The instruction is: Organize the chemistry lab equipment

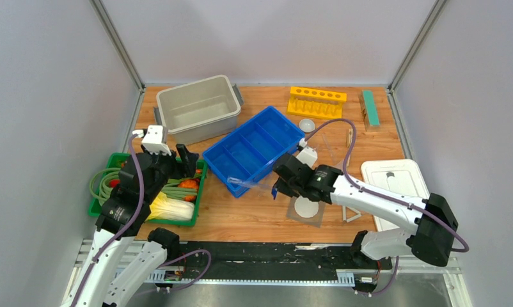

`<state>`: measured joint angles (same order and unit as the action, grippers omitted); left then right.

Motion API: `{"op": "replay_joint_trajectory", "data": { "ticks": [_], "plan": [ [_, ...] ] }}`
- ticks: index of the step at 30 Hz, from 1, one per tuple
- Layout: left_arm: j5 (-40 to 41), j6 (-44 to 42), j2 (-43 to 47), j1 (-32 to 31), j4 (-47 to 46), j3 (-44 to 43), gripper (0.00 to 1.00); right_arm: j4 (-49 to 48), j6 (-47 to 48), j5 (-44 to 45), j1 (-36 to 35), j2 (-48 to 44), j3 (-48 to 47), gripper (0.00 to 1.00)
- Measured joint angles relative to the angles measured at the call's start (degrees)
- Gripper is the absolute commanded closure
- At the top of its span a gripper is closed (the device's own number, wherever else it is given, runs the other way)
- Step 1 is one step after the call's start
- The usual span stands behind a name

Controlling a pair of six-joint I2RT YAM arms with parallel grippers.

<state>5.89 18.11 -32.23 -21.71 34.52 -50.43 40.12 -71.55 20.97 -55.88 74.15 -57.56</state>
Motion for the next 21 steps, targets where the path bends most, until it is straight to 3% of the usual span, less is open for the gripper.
{"op": "replay_joint_trajectory", "data": {
  "ticks": [7, 21],
  "plan": [
    [0.0, 0.0, 0.37, 0.0, -0.02, 0.0, 0.2, -0.96, 1.75, 5.9, 8.98, 2.12, -10.6, 1.0],
    [-0.02, 0.02, 0.9, 0.0, -0.02, 0.0, 0.2, -5.68, 2.54, 15.19, 19.93, 21.4, -24.74, 1.0]
  ]
}}
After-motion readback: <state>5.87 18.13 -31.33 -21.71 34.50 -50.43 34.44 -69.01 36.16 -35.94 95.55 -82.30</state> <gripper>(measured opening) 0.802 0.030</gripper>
